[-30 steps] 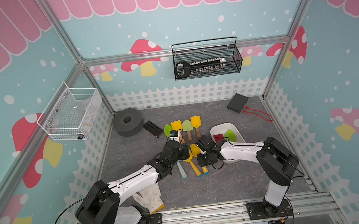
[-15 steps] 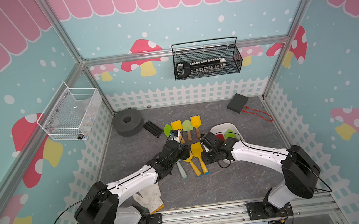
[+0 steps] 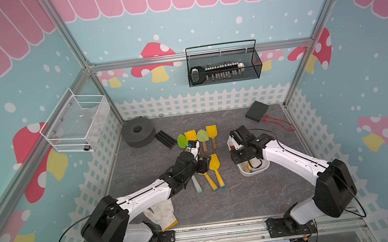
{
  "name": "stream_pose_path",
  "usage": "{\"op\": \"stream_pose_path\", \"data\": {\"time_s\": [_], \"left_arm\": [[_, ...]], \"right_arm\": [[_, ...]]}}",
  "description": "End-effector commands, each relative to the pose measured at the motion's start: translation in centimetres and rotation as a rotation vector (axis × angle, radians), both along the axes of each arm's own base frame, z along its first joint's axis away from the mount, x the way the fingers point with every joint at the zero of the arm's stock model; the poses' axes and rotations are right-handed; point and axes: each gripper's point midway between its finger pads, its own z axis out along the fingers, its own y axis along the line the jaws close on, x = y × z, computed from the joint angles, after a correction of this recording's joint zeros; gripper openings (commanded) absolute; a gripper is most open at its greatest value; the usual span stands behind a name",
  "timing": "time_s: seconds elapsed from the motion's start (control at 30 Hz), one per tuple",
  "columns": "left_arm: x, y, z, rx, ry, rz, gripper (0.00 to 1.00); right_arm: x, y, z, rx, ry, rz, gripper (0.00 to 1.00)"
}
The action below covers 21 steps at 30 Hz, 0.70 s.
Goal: Take the shovel out of the storage box
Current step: Move the storage box to the center of the board.
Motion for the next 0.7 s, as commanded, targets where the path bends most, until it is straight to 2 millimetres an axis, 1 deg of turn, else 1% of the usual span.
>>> {"op": "stream_pose_path", "data": {"time_s": [0.0,0.07,0.2,0.3,0.67], "left_arm": [[-0.4,-1.2,0.2,-0.007,-0.016,-0.058,0.68],[-0.4,-1.2,0.1,-0.003,-0.02,-0.057,0.68],[-0.3,-1.2,-0.1,0.006,-0.02,-0.058,0.68],[-0.2,-1.0,-0.2,0.013,-0.023,-0.05,0.68],[-0.3,-0.5,0.3,0.015,-0.042,-0.033,0.68]], "right_arm": [[0.2,-0.3,-1.1,-0.033,0.06,0.055,0.42],[0.6,-0.1,-1.8,-0.031,0.082,0.059,0.41],[1.4,0.8,-3.1,-0.021,0.114,0.072,0.4],[1.9,1.1,-3.9,-0.026,0.13,0.063,0.4],[3.7,0.5,-5.5,-0.064,0.15,-0.009,0.29]]}}
